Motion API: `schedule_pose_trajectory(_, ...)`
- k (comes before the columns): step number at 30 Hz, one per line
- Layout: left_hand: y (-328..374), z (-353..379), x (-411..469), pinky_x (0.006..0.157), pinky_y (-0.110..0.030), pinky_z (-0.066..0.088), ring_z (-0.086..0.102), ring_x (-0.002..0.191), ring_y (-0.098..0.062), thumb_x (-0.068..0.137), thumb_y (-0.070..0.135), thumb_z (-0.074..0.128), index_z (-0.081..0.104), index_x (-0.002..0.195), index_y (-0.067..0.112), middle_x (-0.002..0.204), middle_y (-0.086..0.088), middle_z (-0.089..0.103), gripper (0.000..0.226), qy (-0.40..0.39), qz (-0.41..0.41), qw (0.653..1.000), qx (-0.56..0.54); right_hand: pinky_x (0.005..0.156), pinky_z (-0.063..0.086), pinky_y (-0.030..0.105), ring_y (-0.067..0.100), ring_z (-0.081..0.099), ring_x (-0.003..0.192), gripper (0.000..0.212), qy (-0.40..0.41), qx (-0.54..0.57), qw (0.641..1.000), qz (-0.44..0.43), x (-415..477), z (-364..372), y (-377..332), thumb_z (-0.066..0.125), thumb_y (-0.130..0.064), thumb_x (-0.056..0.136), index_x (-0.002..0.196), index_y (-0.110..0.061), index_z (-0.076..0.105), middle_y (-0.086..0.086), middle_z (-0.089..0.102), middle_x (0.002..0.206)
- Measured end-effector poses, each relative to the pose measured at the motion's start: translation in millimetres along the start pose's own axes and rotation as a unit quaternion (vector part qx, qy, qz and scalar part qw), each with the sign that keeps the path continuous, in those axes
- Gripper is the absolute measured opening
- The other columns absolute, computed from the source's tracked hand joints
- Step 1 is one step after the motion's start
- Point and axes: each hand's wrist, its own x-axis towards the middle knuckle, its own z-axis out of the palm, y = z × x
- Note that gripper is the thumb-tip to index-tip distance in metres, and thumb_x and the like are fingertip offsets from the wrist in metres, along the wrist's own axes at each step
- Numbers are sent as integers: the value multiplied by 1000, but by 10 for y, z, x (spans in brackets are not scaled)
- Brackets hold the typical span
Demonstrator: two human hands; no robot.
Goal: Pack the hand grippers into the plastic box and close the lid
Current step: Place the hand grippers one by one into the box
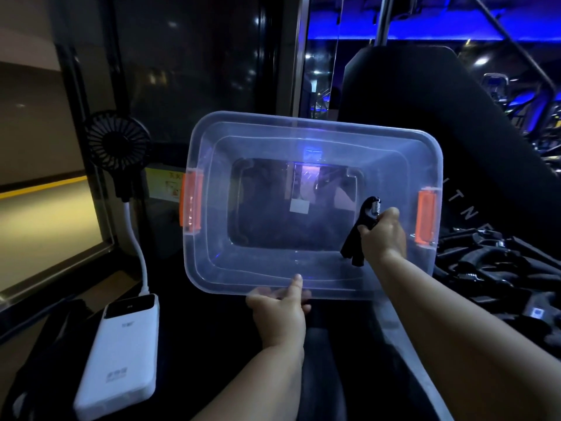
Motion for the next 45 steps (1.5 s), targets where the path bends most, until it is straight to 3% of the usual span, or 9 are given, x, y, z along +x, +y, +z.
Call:
schedule_pose_trajectory(6, -38, -3, 28, 45, -18, 47, 67, 56, -8, 86, 13, 68, 31, 107, 12, 81, -9, 65, 42, 8, 4, 1000, 3, 72, 41, 39, 35, 53, 83, 18, -5, -36, 999, -16, 143, 69, -19, 51, -11, 88, 95, -11, 34, 18, 59, 97)
schedule_pose_trajectory(13, -57, 10, 42, 42, -16, 46, 66, 52, -5, 87, 14, 67, 30, 105, 14, 83, -9, 64, 41, 9, 9, 1000, 4, 81, 42, 42, 32, 45, 84, 23, -25, -72, 996, -49, 279, 148, 3, 37, -14, 91, 110, -28, 35, 14, 48, 109)
schedule_pose_trajectory(18, -48, 23, 46, 41, -16, 44, 67, 53, -5, 87, 13, 67, 30, 106, 13, 82, -8, 64, 42, 9, 16, 1000, 7, 93, 41, 45, 40, 51, 102, 31, -33, -149, 986, -72, 359, 182, -2, 33, -12, 91, 121, -20, 41, 18, 44, 124)
schedule_pose_trajectory(21, -42, 29, 41, 41, -16, 44, 67, 55, -5, 87, 15, 67, 31, 107, 13, 83, -7, 65, 41, 11, 21, 1000, 14, 87, 43, 42, 41, 53, 102, 32, -45, -193, 976, -88, 403, 185, -27, 39, -4, 89, 119, -15, 45, 20, 48, 118)
schedule_pose_trajectory(31, -33, 27, 31, 40, -17, 44, 67, 53, -6, 88, 13, 66, 31, 101, 13, 77, -3, 62, 38, 12, 21, 999, 21, 83, 46, 39, 32, 44, 115, 38, -15, -358, 918, -172, 456, 228, -64, 40, -7, 93, 131, -8, 41, 15, 49, 122)
schedule_pose_trajectory(37, -29, 38, 42, 40, -18, 44, 67, 53, -6, 87, 13, 67, 30, 100, 14, 78, -3, 62, 38, 17, 22, 999, 16, 85, 37, 32, 23, 43, 115, 33, 20, -510, 820, -258, 472, 147, -52, 41, -19, 91, 123, -17, 51, 0, 52, 119)
schedule_pose_trajectory(40, -38, 34, 43, 40, -18, 44, 67, 54, -6, 87, 15, 67, 30, 100, 15, 82, -6, 64, 39, 19, 23, 999, 14, 89, 31, 34, 22, 41, 112, 33, 24, -520, 811, -266, 485, 137, 25, 48, -23, 88, 121, -17, 50, -1, 53, 117)
schedule_pose_trajectory(42, -39, 33, 37, 40, -18, 44, 68, 54, -7, 87, 15, 67, 31, 100, 15, 83, -6, 64, 38, 17, 27, 999, 18, 90, 27, 35, 22, 38, 113, 48, 17, -531, 805, -263, 488, 123, 61, 56, -40, 86, 125, -15, 46, 0, 49, 119)
schedule_pose_trajectory(45, -44, 31, 28, 41, -18, 45, 68, 55, -7, 87, 14, 67, 31, 93, 19, 83, -7, 63, 36, 17, 32, 999, 25, 94, 15, 37, 25, 29, 125, 112, -24, -558, 792, -245, 466, 129, 119, 63, -73, 66, 143, -3, 22, 8, 32, 138)
